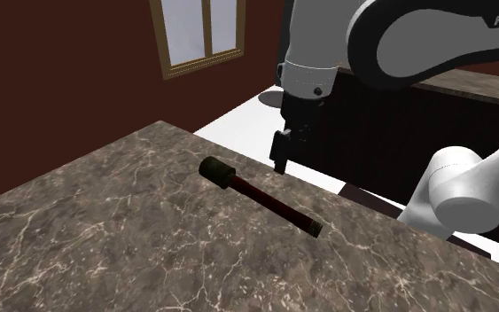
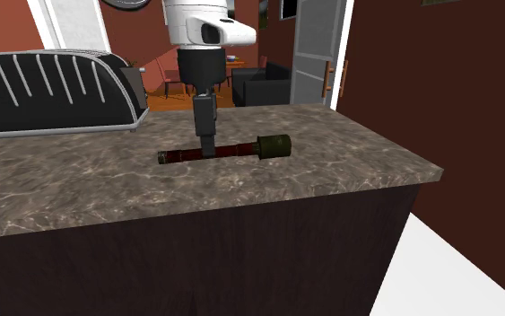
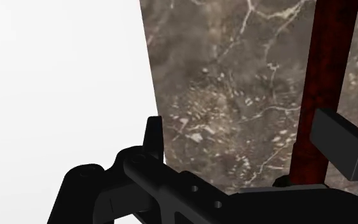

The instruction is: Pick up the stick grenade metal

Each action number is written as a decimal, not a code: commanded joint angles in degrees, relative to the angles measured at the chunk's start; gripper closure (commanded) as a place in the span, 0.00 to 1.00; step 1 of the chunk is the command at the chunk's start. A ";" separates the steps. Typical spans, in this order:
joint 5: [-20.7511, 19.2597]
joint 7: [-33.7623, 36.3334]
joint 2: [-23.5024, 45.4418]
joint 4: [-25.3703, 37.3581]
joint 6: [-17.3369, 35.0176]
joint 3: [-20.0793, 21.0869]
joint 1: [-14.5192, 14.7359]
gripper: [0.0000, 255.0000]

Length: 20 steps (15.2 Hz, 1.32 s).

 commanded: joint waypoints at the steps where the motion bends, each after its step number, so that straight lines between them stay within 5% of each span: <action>1: 0.36 2.46 2.89 1.76 2.18 2.66 0.26 0.00; 5: -0.34 7.33 8.97 5.79 6.02 7.79 0.25 0.00; 15: -0.26 7.84 10.75 1.34 12.31 9.35 0.34 0.00; 16: -0.32 7.88 10.90 1.35 12.45 9.40 0.31 1.00; 20: -0.31 7.86 10.89 1.33 12.45 9.39 0.31 1.00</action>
